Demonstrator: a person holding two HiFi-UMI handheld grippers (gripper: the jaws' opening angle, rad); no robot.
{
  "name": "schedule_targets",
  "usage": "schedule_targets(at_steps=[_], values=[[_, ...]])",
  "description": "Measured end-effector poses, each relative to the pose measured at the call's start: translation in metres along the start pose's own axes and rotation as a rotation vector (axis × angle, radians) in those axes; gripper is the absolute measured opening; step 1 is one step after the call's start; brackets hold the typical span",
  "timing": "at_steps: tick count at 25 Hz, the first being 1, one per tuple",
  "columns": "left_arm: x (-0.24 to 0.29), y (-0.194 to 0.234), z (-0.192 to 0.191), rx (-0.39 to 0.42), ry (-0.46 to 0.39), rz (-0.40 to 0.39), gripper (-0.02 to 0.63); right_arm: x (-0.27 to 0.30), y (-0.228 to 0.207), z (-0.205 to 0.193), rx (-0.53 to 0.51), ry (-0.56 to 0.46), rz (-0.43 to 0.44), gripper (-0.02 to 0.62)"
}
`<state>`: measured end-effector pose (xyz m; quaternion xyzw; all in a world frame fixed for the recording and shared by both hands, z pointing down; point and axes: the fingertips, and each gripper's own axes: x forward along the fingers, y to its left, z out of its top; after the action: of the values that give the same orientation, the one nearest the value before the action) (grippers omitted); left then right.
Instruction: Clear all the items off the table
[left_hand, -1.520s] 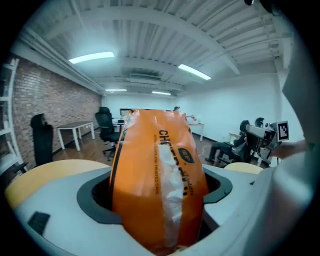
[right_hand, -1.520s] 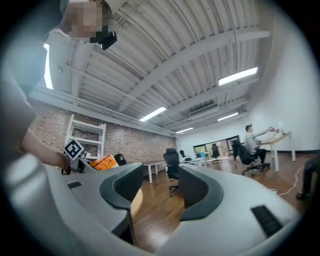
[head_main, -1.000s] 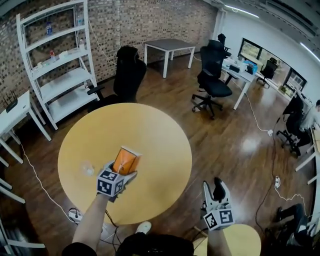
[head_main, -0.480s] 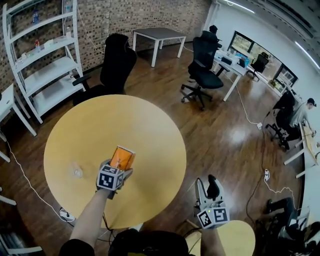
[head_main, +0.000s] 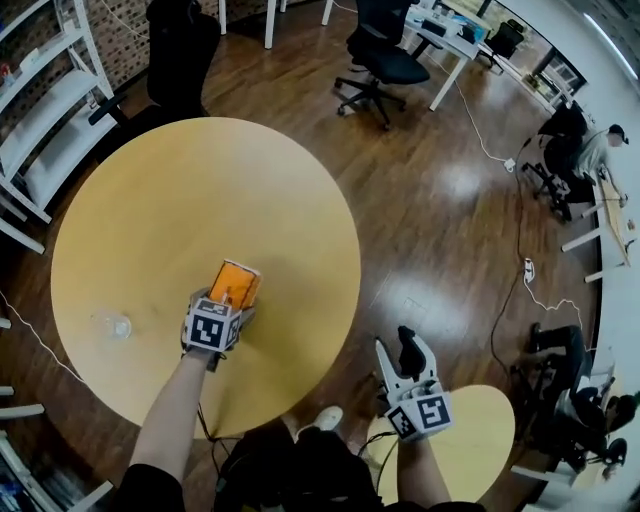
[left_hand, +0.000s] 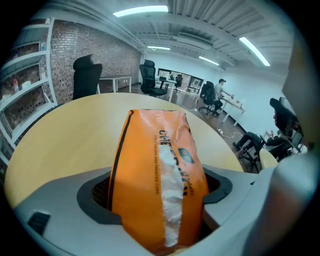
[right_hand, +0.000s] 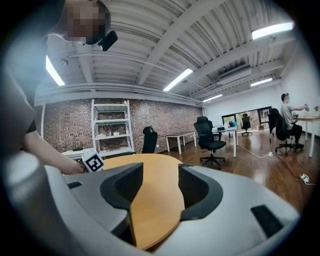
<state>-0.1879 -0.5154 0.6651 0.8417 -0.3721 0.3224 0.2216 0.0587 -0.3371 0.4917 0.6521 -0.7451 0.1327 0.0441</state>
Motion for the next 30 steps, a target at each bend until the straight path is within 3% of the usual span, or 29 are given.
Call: schedule_targets(at_steps=[9,13,18,25,27,30], values=[[0.028,-0.014,-0.01,0.027,0.094,-0.014,0.454,-0.006,-0.007,-0.034,0.093,0.044,-0.059,0.21],[0.028,-0.018,-0.01,0.024,0.092,-0.025,0.503,-0.013,-0.012,-0.04,0.07,0.053,-0.075,0.21],[0.008,-0.023,0.001,-0.021,0.056,-0.043,0.506,-0.018,-0.021,-0.025,0.061,0.015,-0.099,0.21],[-0.043,-0.012,0.032,-0.069,-0.102,-0.026,0.495,-0.024,-0.017,-0.003,0.054,-0.057,-0.102,0.21],[-0.068,-0.009,0.049,-0.09,-0.196,-0.035,0.458,-0.025,-0.013,0.011,0.053,-0.106,-0.104,0.21],[-0.116,-0.014,0.082,-0.097,-0.398,-0.049,0.346,-0.027,-0.006,0.036,0.009,-0.183,-0.082,0.229]])
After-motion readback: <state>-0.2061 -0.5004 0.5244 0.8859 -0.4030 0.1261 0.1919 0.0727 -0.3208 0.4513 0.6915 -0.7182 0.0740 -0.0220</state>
